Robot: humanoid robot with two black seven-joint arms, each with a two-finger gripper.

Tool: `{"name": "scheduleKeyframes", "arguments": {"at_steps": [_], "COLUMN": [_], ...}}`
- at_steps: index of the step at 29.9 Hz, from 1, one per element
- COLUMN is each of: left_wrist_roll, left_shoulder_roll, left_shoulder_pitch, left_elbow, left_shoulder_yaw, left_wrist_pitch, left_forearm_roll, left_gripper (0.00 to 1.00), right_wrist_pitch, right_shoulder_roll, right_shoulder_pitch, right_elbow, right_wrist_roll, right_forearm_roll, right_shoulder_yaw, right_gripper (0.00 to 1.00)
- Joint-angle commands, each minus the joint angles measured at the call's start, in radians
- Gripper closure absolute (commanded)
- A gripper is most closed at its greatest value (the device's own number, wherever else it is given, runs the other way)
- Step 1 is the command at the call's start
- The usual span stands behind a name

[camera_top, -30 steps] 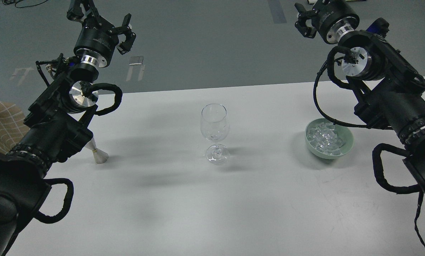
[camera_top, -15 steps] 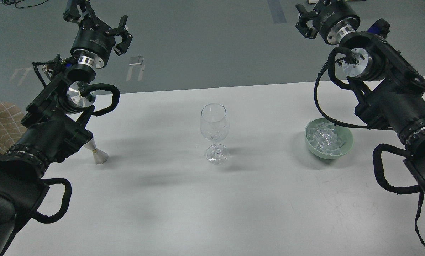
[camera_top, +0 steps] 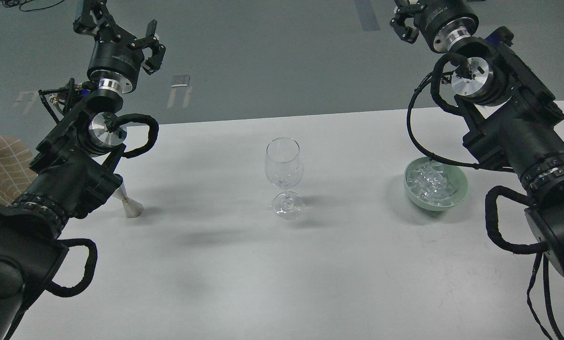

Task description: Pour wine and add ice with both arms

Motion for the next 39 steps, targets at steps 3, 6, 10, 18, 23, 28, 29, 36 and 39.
{"name": "scheduleKeyframes", "arguments": {"at_steps": [3, 6, 10, 18, 23, 28, 29, 36, 39], "left_wrist_roll": [0.003, 0.006, 0.008, 0.014, 0.009, 0.008, 0.009, 0.017, 0.012], "left_shoulder_roll": [-0.002, -0.001, 0.018, 0.053, 0.027, 0.027, 0.028, 0.087, 0.116], "left_shoulder_pitch": [-0.002, -0.002, 0.003, 0.014, 0.006, -0.016, -0.017, -0.014, -0.006], "left_elbow": [0.006, 0.001, -0.028, -0.106, -0.115, -0.115, -0.117, -0.158, -0.207], "left_shoulder_yaw": [0.004, 0.002, -0.005, 0.016, 0.110, 0.218, 0.228, 0.309, 0.309], "left_wrist_pitch": [-0.033, -0.036, -0.015, -0.010, 0.028, 0.111, 0.114, 0.119, 0.119], "left_forearm_roll": [0.000, -0.001, -0.026, -0.044, -0.024, -0.004, 0.000, 0.007, 0.005], "left_gripper": [0.02, 0.02, 0.02, 0.02, 0.02, 0.02, 0.02, 0.02, 0.02], "right_wrist_pitch": [0.006, 0.005, -0.003, -0.005, -0.005, -0.009, -0.009, -0.009, -0.009], "right_shoulder_roll": [-0.008, -0.009, -0.011, -0.014, -0.012, -0.012, -0.014, -0.015, -0.015], "right_shoulder_pitch": [0.000, -0.003, -0.018, -0.026, -0.026, -0.015, -0.015, -0.021, -0.021], "right_elbow": [0.007, 0.008, 0.010, 0.010, 0.016, 0.014, 0.014, 0.013, 0.014], "right_wrist_roll": [-0.001, -0.001, -0.001, 0.001, 0.004, 0.004, 0.004, 0.004, 0.004], "right_forearm_roll": [0.000, 0.000, 0.000, 0.000, 0.000, -0.002, -0.003, -0.003, -0.002], "right_shoulder_yaw": [0.000, -0.001, -0.001, 0.008, 0.008, 0.005, 0.003, 0.002, 0.003], "right_gripper": [0.00, 0.00, 0.00, 0.00, 0.00, 0.00, 0.00, 0.00, 0.00]}}
